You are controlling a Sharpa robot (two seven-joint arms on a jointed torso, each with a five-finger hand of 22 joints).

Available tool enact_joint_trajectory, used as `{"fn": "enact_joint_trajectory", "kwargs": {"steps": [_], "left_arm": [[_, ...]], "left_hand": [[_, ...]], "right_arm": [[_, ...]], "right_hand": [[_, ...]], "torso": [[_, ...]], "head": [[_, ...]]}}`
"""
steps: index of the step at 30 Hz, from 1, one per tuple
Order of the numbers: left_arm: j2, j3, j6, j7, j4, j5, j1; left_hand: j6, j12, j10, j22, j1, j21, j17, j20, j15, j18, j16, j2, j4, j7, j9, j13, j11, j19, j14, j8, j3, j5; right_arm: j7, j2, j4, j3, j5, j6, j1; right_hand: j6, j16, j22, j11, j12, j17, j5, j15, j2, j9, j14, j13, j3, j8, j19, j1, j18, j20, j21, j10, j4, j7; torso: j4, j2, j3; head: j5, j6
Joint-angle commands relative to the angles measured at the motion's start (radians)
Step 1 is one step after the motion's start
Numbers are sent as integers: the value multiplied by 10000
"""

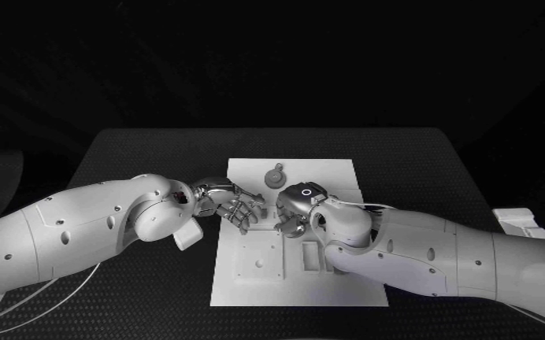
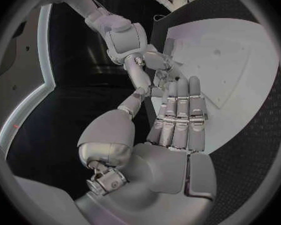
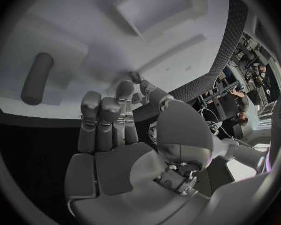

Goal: Assemble the parts on the task board

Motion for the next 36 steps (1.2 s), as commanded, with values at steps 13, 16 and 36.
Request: {"fn": "enact_joint_trajectory", "kwargs": {"steps": [13, 16, 36], "left_arm": [[-32, -4, 174, 69, 31, -47, 2], [-30, -6, 173, 73, 29, -47, 2], [-40, -14, 179, 52, 8, -47, 2]], "left_hand": [[59, 42, 52, 11, 114, -6, 25, -38, -20, 158, -69, 9, -68, -30, -7, 17, -39, -45, 76, 57, 8, -21], [58, 41, 52, 11, 117, -6, 27, -37, -20, 157, -72, 8, -68, -30, -8, 18, -39, -45, 76, 57, 8, -21], [48, 38, 50, 10, 119, -7, 39, -35, -18, 154, -86, -6, -66, -25, -14, 21, -37, -48, 78, 53, 3, -21]], "right_arm": [[-115, -578, 487, -2, -175, 226, -5], [-119, -662, 556, 0, -174, 217, -2], [362, -1119, 893, 48, 96, -651, 75]], "right_hand": [[1, 65, 216, -18, 57, 27, 13, -41, 153, 95, -17, 8, -25, -89, -43, -43, 283, -40, 78, 41, -177, -21], [1, 62, 214, -15, 55, 26, 13, -38, 154, 105, -21, 5, -27, -102, -49, -58, 283, -36, 81, 38, -183, -19], [-781, -454, 33, 308, -354, -214, 14, 228, -747, 135, -484, -234, 228, -1106, -393, -173, 283, 77, -394, -797, 135, 378]], "torso": [[-3, -6, -3], [-7, -7, -6], [-1, -4, -6]], "head": [[-32, 32], [-31, 33], [-32, 47]]}}
